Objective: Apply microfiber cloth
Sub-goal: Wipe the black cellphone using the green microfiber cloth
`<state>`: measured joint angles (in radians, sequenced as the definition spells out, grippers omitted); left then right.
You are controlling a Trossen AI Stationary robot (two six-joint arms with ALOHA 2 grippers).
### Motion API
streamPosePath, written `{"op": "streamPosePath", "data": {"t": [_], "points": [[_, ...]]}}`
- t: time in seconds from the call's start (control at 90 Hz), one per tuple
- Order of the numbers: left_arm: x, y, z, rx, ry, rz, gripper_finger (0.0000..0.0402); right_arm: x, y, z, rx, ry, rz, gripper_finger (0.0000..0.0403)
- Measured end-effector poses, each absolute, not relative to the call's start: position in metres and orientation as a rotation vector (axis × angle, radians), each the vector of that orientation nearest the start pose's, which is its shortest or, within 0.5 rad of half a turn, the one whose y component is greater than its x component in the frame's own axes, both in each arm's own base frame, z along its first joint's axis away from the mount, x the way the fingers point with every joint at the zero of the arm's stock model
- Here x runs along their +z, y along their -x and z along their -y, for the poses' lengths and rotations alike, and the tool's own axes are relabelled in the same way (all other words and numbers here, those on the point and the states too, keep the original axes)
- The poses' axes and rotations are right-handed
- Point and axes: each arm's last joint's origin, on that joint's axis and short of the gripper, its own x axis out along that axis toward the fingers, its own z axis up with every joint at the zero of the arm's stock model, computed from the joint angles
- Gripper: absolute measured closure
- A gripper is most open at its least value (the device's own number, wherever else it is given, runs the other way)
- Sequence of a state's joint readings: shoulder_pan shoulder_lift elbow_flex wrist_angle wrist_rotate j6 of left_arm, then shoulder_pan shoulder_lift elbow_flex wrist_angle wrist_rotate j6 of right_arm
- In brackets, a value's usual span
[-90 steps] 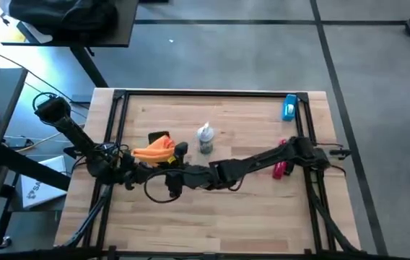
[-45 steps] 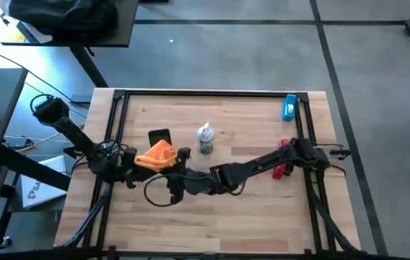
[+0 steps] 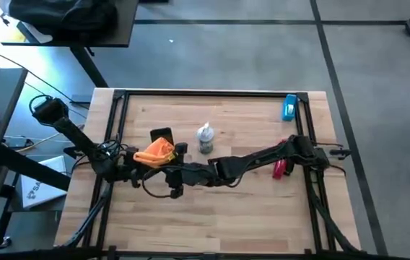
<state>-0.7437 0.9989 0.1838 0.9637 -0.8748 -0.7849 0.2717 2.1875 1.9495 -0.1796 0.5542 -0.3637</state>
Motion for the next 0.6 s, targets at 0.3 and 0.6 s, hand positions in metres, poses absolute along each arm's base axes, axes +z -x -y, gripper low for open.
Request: {"op": "streamPosePath", "data": {"t": [0.3,0.6], "points": [[0.207,-0.142,0.100,0.093,0.900,0.196,0.0385,0.291,-0.469,-0.137,-0.291,0.506,-0.555,0.0403],[0.220,-0.140,0.099,0.044,0.938,0.276,0.0385,0.280,-0.456,-0.161,-0.318,0.475,-0.604,0.0403]]}}
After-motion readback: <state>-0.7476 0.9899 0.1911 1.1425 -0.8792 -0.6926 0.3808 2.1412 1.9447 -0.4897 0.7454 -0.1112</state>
